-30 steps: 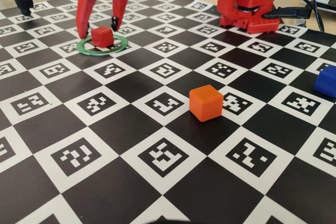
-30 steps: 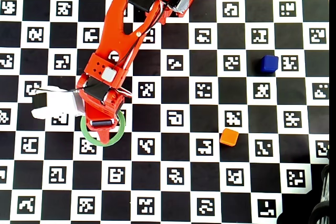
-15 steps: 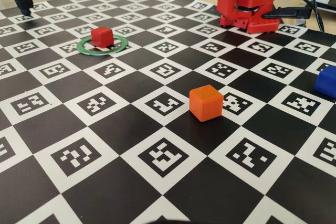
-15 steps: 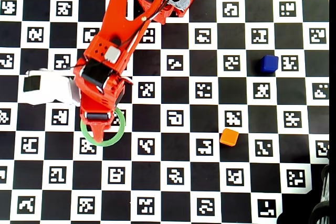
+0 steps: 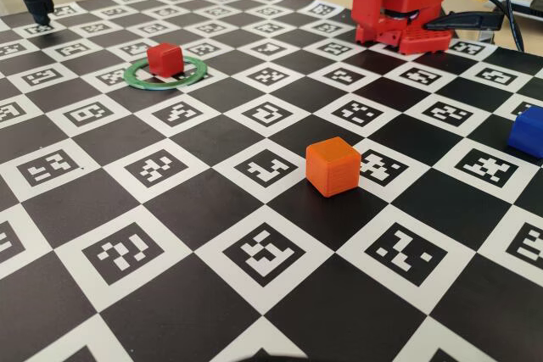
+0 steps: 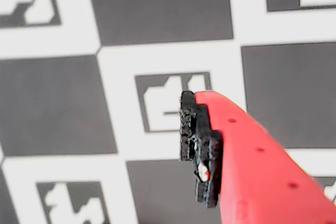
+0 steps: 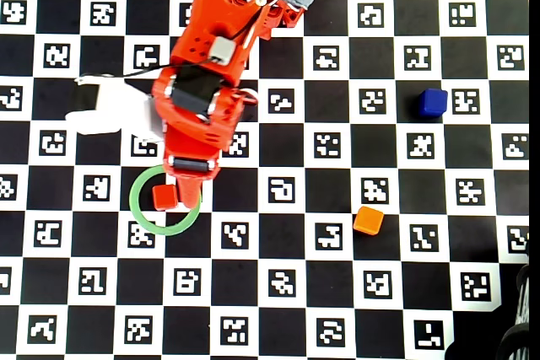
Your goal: Grab the red cube then put it in the green circle then put the blue cube on top and finally the orange cube on top
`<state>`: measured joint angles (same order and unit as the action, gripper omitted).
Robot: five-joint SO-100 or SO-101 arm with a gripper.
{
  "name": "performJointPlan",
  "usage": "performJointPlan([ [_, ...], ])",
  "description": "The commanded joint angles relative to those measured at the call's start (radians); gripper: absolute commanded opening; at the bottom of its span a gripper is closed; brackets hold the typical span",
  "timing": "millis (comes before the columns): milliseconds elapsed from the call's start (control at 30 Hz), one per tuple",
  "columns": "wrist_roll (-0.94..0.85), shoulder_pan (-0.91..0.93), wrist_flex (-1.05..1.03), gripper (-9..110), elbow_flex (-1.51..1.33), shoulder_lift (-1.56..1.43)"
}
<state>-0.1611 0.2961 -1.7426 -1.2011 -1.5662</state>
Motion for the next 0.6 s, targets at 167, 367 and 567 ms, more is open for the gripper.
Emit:
performJointPlan([
  [167, 0.249, -0.245, -0.098, 33, -0.025, -0.242],
  [367, 0.439, -0.480, -0.094, 32, -0.091, -0.282],
  [567, 0.595, -0.701, -0.066, 29, -0.173, -0.265],
])
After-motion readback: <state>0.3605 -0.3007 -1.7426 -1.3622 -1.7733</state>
